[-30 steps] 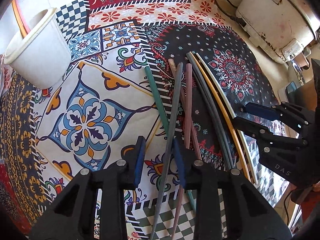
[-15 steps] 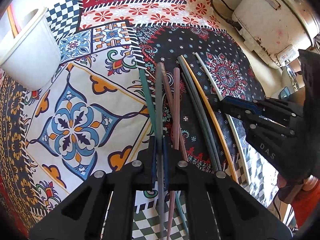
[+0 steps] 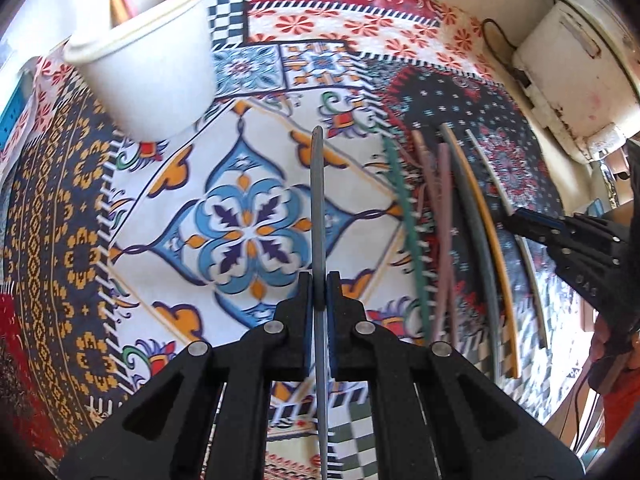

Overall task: Organize utensils
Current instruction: 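Grasp a dark grey chopstick with the left tool while the right tool grasps a white chopstick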

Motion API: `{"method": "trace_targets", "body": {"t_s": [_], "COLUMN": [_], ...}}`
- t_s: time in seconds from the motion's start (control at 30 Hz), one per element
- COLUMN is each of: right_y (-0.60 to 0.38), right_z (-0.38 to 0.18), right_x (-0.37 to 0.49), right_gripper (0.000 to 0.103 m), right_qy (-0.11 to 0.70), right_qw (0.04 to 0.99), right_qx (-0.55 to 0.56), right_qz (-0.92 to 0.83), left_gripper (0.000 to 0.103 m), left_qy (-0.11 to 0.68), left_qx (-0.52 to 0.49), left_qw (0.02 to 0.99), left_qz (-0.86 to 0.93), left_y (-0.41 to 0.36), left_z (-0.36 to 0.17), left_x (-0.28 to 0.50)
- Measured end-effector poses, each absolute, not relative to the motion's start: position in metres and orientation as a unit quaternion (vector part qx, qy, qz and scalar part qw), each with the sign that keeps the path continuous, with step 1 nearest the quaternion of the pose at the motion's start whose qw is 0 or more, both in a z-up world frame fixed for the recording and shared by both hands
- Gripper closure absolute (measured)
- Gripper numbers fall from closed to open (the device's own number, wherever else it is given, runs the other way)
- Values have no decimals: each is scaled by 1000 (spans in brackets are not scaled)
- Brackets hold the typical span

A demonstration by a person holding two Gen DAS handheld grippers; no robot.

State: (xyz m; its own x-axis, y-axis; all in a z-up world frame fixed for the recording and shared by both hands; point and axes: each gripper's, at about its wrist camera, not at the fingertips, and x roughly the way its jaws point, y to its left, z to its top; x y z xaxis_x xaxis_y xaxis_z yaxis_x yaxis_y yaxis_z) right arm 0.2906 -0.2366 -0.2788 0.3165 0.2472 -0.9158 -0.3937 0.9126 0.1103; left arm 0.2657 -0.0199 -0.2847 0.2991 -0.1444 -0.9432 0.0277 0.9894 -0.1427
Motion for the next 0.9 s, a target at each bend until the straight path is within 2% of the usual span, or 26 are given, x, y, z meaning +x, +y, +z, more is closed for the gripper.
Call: {"method": "trace_targets", "body": {"t_s": [0.33,0.6,0.9], "right_y": [-235,-226,-231], "right_z": [-279,-279,-279], "right_x": [302,301,299], "right_gripper": [97,97,97], "right_qy": [569,554,543], "right_qw": [797,806,816], "right_qx": [-45,-73,-56], "right_qz": [198,194,192], "left_gripper": [98,96,96], "left_qy": [591,589,581], "left_qx": [-36,-8,51], "left_qw": [803,806,811], "left_qz": [-58,-56,-43], "left_y": [-23,-35,-62], "left_z": [-286,-287,-291], "left_x": [269,275,285]}}
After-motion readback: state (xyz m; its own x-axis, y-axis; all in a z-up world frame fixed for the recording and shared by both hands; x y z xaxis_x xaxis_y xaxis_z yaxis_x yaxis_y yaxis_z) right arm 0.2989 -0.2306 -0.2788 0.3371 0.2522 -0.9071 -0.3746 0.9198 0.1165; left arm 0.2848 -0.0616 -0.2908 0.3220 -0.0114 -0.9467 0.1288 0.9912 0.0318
